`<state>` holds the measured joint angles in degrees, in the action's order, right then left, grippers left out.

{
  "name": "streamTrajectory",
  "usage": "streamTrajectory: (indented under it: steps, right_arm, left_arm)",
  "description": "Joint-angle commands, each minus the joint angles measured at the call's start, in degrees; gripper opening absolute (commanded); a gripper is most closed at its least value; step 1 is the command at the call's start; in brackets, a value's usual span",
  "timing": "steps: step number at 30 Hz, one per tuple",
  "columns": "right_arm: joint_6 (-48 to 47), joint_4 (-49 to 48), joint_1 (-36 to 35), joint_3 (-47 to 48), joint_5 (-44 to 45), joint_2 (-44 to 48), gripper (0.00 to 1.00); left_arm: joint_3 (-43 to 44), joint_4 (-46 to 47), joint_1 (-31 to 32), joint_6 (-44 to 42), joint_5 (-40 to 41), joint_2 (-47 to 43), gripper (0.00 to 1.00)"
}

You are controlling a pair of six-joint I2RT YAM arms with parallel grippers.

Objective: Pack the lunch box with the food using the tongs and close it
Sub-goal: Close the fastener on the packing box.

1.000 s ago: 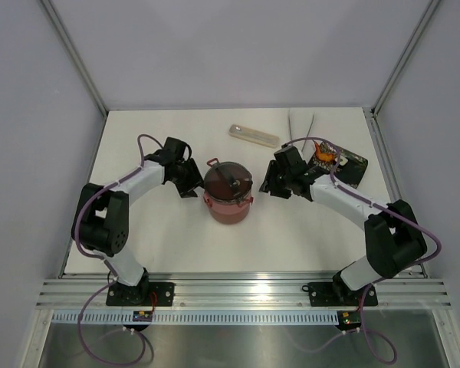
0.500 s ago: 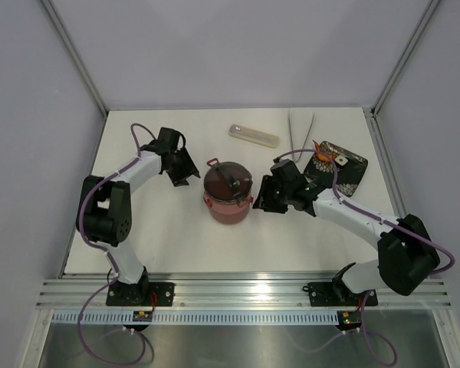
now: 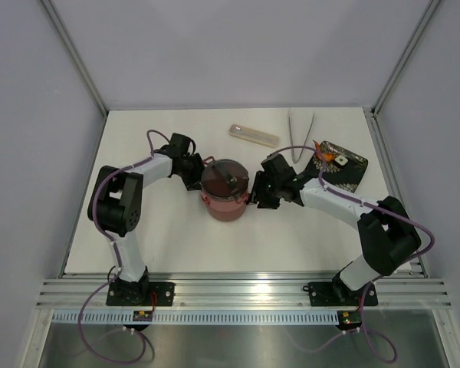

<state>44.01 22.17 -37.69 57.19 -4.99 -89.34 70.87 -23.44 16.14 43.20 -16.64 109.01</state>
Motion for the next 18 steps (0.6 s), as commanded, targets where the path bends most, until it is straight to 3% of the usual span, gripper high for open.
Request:
streamTrajectory:
  steps: [1,13,18]
  right_arm:
    - [-1.38,-2.66,4.45,4.15,1.92,-1.18,0.51]
    - [-7.36,-2.75,8.68,18.21,0.69,-14.8,0.5]
    - [-7.18,-2.84,11.93,14.8,1.13,-12.18,0.5]
  left_arm:
    - [-4.77,3.14,1.96,-1.19,-3.66,-4.77,0.5]
    - [-19.63,2.79,9.16,1.62,-0.41,-18.65,0.5]
    - [-20.95,-0.19,9.17,1.19,1.61,-21.29,0.5]
